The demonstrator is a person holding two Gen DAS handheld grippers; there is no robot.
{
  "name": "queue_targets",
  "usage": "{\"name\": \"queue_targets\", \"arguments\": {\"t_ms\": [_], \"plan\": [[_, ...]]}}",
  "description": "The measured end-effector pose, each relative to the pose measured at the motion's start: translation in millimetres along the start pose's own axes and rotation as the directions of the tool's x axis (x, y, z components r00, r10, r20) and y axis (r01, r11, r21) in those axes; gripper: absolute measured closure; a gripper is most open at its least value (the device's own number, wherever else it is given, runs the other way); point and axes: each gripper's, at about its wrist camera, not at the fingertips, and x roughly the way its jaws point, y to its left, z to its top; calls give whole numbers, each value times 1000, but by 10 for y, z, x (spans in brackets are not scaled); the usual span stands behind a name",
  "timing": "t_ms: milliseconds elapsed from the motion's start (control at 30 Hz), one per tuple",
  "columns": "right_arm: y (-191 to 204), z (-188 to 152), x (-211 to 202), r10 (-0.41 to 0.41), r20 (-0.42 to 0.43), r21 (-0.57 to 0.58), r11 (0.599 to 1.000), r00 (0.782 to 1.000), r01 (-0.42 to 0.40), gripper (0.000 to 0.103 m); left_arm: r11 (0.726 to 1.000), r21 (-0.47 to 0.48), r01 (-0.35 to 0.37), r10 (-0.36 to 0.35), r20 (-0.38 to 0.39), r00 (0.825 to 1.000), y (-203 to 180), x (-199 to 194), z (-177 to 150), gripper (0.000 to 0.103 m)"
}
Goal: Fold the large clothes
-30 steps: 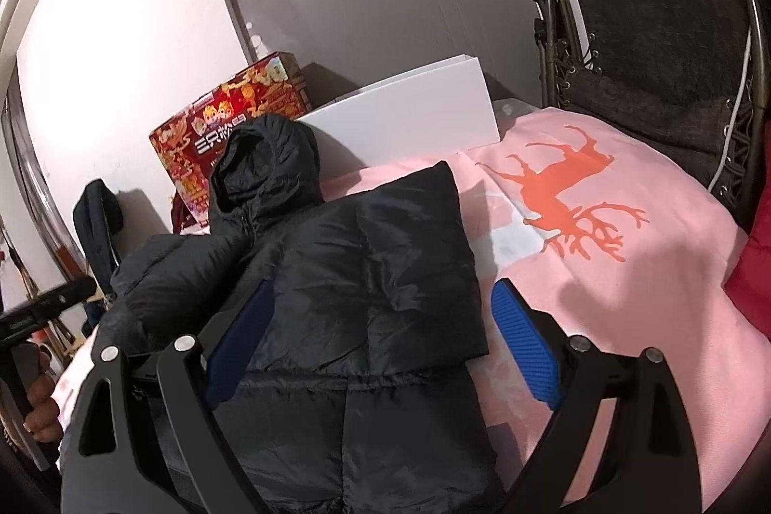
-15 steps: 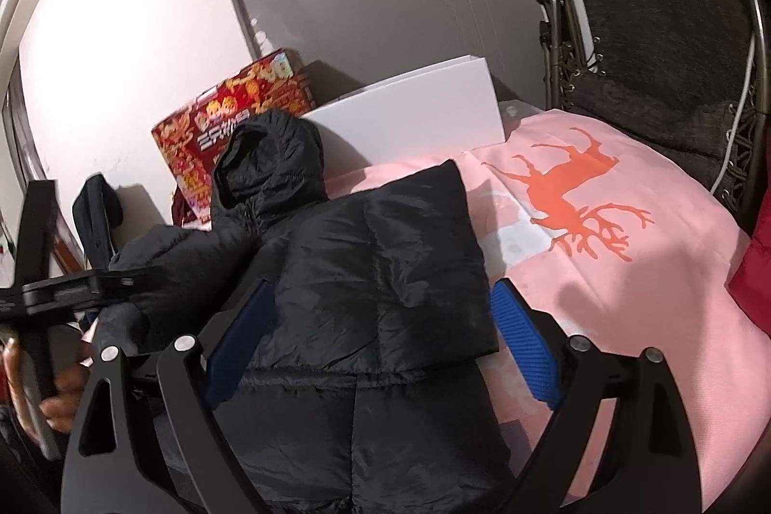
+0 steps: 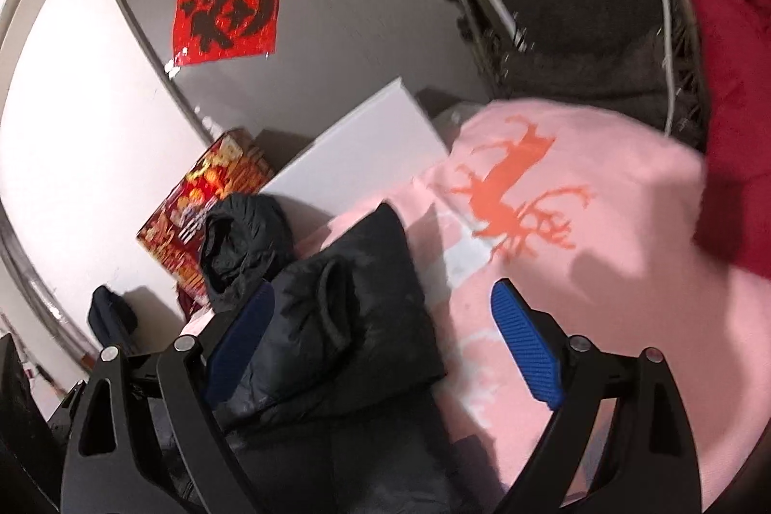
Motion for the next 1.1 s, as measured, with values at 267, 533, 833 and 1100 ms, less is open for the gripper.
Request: {"name": "queue_targets", "arguments": {"t_ms": [267, 533, 833, 1100], "plan": [[294, -184, 193, 105, -124, -98, 988, 987, -118, 14, 914, -374, -160, 125, -116, 985, 1418, 32, -587, 3], [570, -59, 659, 52, -226, -158, 984, 973, -89, 28, 705, -659, -262, 90, -284, 955, 2380, 177, -1370, 4], [734, -299, 1283, -67, -302, -268, 963, 951, -17, 80, 651, -669, -358, 86, -404, 911, 2590, 420, -1536, 3], [565, -141, 1096, -22, -234, -212, 977, 972, -29, 68, 605, -705, -369, 96, -396, 913, 2641, 305, -1633, 3]]}}
